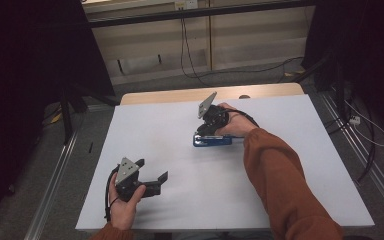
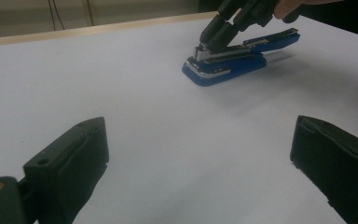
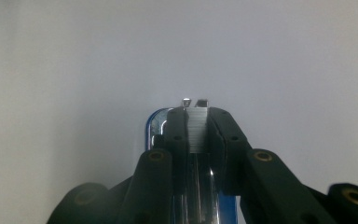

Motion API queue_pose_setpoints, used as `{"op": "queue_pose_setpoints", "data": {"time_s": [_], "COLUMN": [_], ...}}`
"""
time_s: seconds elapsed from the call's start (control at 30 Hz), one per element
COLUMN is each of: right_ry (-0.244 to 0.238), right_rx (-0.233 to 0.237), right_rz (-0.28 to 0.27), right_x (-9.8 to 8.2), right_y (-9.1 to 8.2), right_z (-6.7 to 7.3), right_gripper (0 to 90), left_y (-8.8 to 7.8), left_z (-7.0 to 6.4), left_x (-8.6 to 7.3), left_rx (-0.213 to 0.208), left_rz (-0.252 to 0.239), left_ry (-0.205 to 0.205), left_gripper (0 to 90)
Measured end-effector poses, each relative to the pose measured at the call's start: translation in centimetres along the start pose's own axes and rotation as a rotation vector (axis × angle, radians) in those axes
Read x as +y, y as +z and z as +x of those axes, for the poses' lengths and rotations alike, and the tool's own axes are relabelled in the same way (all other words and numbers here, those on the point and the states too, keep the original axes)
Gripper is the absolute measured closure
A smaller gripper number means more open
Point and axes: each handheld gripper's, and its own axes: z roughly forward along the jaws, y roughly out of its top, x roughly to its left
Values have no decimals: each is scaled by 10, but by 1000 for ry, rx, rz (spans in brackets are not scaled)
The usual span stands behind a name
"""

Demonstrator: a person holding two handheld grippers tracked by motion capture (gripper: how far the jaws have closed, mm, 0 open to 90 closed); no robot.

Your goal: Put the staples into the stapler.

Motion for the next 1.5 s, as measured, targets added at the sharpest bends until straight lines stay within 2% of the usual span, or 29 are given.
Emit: {"op": "queue_pose_setpoints", "data": {"time_s": [0.3, 0.43, 0.53, 0.73, 0.93, 1.17, 1.27, 1.33, 1.43, 1.5], "right_ry": [11, 27, 74, 128, 179, 231, 244, 270, 335, 350], "right_rx": [-1, -14, -31, -65, -87, -141, -150, -162, -185, -192], "right_rz": [17, 5, -3, -24, -49, -96, -95, -99, -111, -119], "right_x": [-2, -1, -2, -5, -11, -17, -17, -18, -20, -22], "right_y": [4, 1, -2, -6, -12, -19, -20, -21, -22, -23], "right_z": [1, 1, 0, 3, 6, 9, 11, 12, 13, 13], "right_gripper": [736, 673, 588, 430, 341, 213, 201, 186, 133, 121], "left_y": [0, 0, 0, 0, 0, 1, 0, 0, 1, 0], "left_z": [0, 0, 0, 0, 0, 0, 0, 0, 0, 0], "left_x": [0, 0, 0, 0, 0, 0, 0, 0, 0, 0], "left_rx": [-1, 0, 1, 2, 1, 6, 4, 5, 5, 8], "left_rz": [0, 0, -1, 0, 0, 0, 2, 0, -1, 1], "left_ry": [-2, -2, 0, 0, -4, -6, -1, -4, -7, -4], "left_gripper": [45, 44, 44, 44, 44, 44, 44, 44, 45, 44]}}
